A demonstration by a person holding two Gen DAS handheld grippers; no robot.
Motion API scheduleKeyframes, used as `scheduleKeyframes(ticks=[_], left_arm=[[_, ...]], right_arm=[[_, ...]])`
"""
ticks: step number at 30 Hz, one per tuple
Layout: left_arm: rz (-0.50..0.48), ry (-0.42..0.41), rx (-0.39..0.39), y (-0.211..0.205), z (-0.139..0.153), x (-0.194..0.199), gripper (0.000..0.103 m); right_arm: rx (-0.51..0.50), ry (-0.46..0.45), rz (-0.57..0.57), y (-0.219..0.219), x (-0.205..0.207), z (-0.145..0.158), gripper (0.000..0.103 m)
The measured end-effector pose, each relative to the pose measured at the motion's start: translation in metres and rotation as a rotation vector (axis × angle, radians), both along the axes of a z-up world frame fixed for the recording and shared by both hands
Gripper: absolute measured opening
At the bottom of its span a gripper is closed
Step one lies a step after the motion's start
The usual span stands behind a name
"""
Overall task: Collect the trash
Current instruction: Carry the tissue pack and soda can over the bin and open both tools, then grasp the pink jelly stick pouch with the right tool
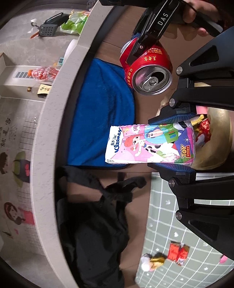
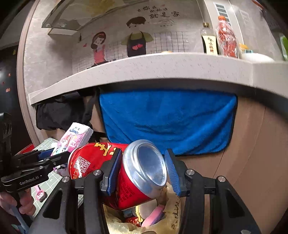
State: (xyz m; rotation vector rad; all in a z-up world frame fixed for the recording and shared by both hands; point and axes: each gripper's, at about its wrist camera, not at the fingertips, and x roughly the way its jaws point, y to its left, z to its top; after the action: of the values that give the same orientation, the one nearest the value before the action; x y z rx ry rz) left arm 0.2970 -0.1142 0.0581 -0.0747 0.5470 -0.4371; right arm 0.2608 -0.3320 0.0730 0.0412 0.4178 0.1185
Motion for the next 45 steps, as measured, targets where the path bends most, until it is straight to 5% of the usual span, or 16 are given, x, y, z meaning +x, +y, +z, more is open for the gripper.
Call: scheduleKeyframes(ticks=[6,12,21,32,45], left_arm=[[-0.066,0.064,-0.045,-0.007,-0.02,0.016,0.042],[-0.16,0.225,-0.126,0.004,-0.046,0.042,0.052],[-0.016,0.152,-0.094,0.07,-0.015,0.031,0.052],[0.239,0.06,-0.073,0.225,0.013,-0.019,0.052],[0.452,0.088,-0.066,0.365,-0.016,-0.086,0.052]], right_arm=[[0.001,0.029,-0.012,-0.005,0.011,-0.014,0.046],[0.07,0.127,-0.035,-0.016,0.032,-0.043,0.053],[0.094,0.124,0.003,0.004,0.022,-0.039,0.055],[0.03,0.059,0.234,0.125,0.007,-0.016,0.055],[-0.071,0.268,0.695,0.306,0.003,-0.099,0.055]])
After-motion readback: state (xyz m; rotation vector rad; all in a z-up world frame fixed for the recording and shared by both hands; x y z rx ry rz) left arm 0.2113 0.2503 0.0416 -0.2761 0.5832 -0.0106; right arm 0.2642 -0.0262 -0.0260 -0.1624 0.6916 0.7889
